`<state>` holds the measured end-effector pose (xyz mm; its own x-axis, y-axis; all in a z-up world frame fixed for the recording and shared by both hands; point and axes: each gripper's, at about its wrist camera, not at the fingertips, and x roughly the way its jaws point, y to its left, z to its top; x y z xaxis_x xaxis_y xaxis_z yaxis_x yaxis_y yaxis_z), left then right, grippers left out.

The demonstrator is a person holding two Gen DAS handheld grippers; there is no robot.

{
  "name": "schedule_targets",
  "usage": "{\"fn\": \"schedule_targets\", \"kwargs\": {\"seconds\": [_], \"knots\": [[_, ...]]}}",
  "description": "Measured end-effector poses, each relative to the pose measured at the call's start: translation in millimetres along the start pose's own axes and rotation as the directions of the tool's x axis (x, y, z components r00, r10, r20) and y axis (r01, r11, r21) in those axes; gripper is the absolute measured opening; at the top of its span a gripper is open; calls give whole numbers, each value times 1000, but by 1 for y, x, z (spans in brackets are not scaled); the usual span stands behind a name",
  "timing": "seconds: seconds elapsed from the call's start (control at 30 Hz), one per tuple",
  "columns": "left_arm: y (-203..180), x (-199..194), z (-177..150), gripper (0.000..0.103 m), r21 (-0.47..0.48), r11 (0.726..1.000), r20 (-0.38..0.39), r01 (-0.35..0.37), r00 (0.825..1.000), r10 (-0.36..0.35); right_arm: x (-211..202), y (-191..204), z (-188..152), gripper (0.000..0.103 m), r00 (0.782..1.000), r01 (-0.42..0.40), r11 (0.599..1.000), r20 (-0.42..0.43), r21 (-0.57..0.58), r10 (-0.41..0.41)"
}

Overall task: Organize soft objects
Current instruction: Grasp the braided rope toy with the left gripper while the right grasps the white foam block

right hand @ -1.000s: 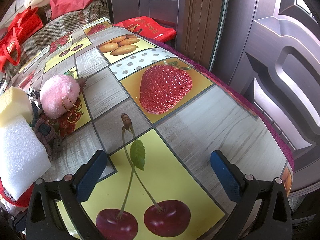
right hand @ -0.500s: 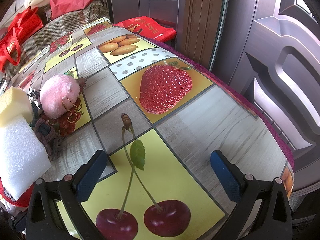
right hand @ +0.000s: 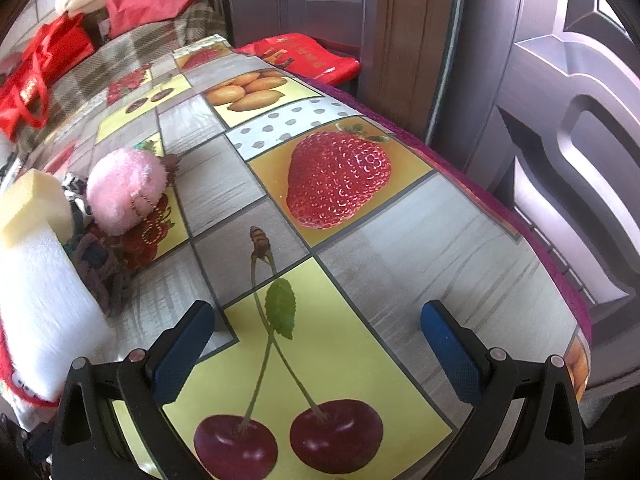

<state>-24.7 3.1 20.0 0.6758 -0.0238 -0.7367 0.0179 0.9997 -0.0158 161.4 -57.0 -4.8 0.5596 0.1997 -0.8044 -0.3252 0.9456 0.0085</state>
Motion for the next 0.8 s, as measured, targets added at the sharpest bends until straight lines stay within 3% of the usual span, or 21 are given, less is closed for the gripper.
{"fn": "schedule_targets", "kwargs": {"seconds": [0.13,0.2,0.23,0.3,0.37,0.4,0.5,0.67,0.8], "knots": [[21,-65,-17,103,-79,996,184,49,982,-34,-15,-24,-4,103,985,-167,981,70,100,160],[43,-101,-30,103,-135,991,274,20,962,18,-31,-43,-6,103,951,-284,948,169,142,260],[56,-117,-37,103,-168,986,306,-1,951,53,-40,-50,-8,103,925,-338,932,228,134,303],[84,-144,-51,103,-242,969,351,-43,927,129,-61,-63,-12,103,846,-450,889,360,83,394],[109,-163,-65,103,-280,960,394,-33,907,146,-79,-71,-17,103,774,-510,860,447,22,448],[116,-167,-71,103,-295,954,390,-42,906,161,-83,-72,-17,103,759,-521,854,455,-3,465],[130,-164,-80,103,-299,949,298,-99,935,191,-89,-65,-17,103,744,-536,839,420,-88,519],[103,-122,-95,103,-188,978,110,-94,987,116,-90,-38,-25,103,746,-528,820,341,-220,572],[80,-85,-97,103,-115,983,3,-145,989,147,-84,-9,-31,103,761,-520,785,234,-336,605]]}}
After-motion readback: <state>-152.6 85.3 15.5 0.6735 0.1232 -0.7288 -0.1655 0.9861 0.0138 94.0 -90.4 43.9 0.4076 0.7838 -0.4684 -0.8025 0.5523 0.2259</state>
